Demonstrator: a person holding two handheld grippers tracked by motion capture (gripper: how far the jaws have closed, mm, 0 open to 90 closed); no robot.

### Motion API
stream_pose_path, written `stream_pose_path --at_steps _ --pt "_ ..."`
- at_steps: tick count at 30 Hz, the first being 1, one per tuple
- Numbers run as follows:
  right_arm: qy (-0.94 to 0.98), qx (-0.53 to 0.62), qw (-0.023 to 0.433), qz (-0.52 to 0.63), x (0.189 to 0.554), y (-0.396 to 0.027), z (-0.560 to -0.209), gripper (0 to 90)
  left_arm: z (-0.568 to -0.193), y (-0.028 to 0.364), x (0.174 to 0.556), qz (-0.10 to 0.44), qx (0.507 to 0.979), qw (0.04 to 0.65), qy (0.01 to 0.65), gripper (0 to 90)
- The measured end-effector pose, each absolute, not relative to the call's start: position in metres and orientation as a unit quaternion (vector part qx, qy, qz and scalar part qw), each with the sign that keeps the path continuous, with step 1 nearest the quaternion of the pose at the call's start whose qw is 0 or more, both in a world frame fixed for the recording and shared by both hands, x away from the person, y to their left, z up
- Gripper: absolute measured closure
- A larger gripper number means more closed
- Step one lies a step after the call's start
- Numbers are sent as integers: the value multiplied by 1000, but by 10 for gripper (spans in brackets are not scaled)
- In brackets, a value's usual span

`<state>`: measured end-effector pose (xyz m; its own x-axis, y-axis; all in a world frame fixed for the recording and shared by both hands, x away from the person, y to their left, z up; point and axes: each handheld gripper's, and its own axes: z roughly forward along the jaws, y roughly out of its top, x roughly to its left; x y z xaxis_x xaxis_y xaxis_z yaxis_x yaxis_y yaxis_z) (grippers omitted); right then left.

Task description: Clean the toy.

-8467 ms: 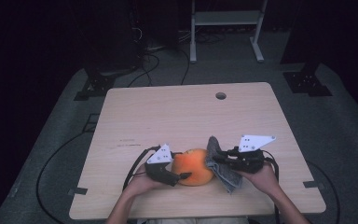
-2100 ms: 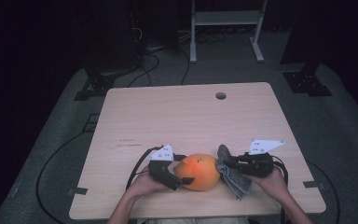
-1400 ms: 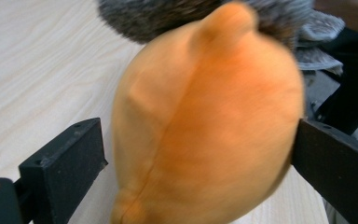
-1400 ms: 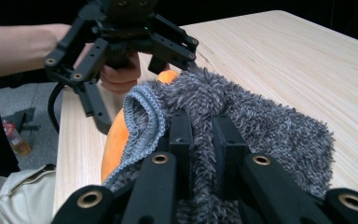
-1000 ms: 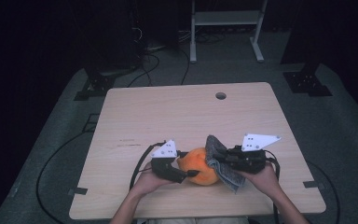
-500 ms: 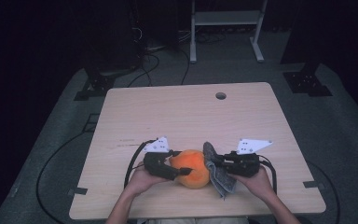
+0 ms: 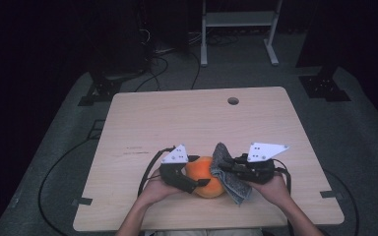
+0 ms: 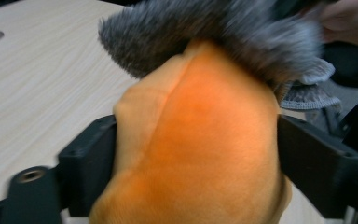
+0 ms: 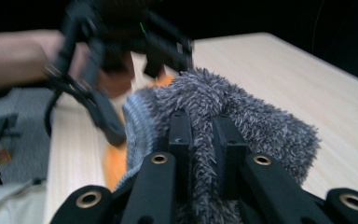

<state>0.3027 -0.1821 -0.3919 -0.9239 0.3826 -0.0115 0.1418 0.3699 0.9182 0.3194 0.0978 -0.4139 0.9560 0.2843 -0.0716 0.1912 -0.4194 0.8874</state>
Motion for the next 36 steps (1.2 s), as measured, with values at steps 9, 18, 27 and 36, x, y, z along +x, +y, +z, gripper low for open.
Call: stream_pose_path --at_steps 9,18,27,36 --pt "811 186 100 546 303 -199 -404 792 -428 114 333 1 819 549 164 41" --pt "806 198 96 549 301 -211 -410 790 -445 100 336 -48 818 550 160 47" --pt "788 218 98 568 305 -219 -404 791 -419 99 321 10 812 564 152 351" --pt "797 211 93 559 319 -200 -401 789 -416 111 325 13 830 530 176 357"
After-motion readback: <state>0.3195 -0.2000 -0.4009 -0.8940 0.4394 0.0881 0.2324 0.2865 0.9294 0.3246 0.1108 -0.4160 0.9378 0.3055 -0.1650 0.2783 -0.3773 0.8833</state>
